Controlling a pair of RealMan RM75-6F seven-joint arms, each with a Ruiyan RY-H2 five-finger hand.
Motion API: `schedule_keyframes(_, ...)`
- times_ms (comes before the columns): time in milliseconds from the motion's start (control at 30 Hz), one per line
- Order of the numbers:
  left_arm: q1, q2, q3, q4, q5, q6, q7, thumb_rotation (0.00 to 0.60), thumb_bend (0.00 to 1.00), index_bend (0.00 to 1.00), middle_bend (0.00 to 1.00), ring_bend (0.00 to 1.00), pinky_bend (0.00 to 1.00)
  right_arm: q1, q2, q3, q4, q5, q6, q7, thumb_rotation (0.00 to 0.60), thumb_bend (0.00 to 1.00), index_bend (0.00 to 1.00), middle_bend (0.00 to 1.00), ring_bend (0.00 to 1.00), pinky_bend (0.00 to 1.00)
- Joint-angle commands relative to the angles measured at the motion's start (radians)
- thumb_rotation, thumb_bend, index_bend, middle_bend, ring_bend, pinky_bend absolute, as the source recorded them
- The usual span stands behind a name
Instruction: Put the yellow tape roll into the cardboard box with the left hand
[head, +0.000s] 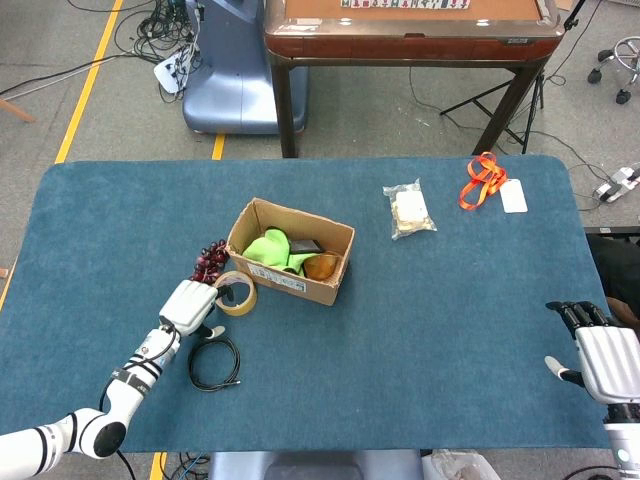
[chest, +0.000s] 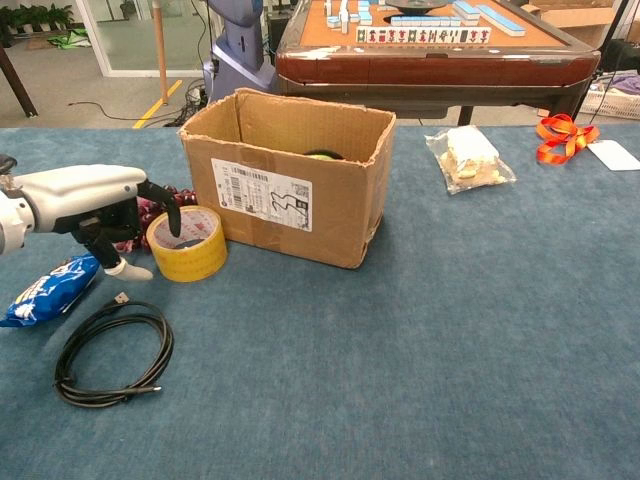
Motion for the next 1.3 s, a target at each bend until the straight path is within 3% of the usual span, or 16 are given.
schedule_keyframes(33, -0.007, -0.006, 0.0, 0.011, -0.011, -0.006, -0.001, 0.6, 0.16, 0.39, 1.0, 1.0, 1.0, 0.0, 0.0, 0.0, 0.0, -0.001, 0.0, 0.0, 0.6, 0.08, 0.28, 0.31, 0.22, 0.52)
schedule_keyframes(433, -0.031, -0.056, 0.011, 0.087, -0.04, -0.011, 0.004, 0.6, 0.16, 0.44, 1.0, 1.0, 1.0, -0.002, 0.003, 0.002, -0.002, -0.004, 0.001, 0.002, 0.6, 0.08, 0.28, 0.31, 0.22, 0.52)
schedule_keyframes(800, -0.032, -0.104, 0.02, 0.154, -0.06, 0.009, 0.015, 0.6, 0.22, 0.51, 1.0, 1.0, 1.0, -0.003, 0.005, 0.004, -0.002, -0.003, 0.001, 0.006, 0.6, 0.08, 0.29, 0.31, 0.22, 0.52)
schedule_keyframes(1300, -0.016, -0.109, 0.046, 0.19, 0.036, 0.059, -0.052, 0.6, 0.28, 0.6, 1.0, 1.0, 1.0, -0.001, 0.001, 0.005, 0.0, -0.001, -0.007, 0.003, 0.6, 0.08, 0.29, 0.31, 0.22, 0.52)
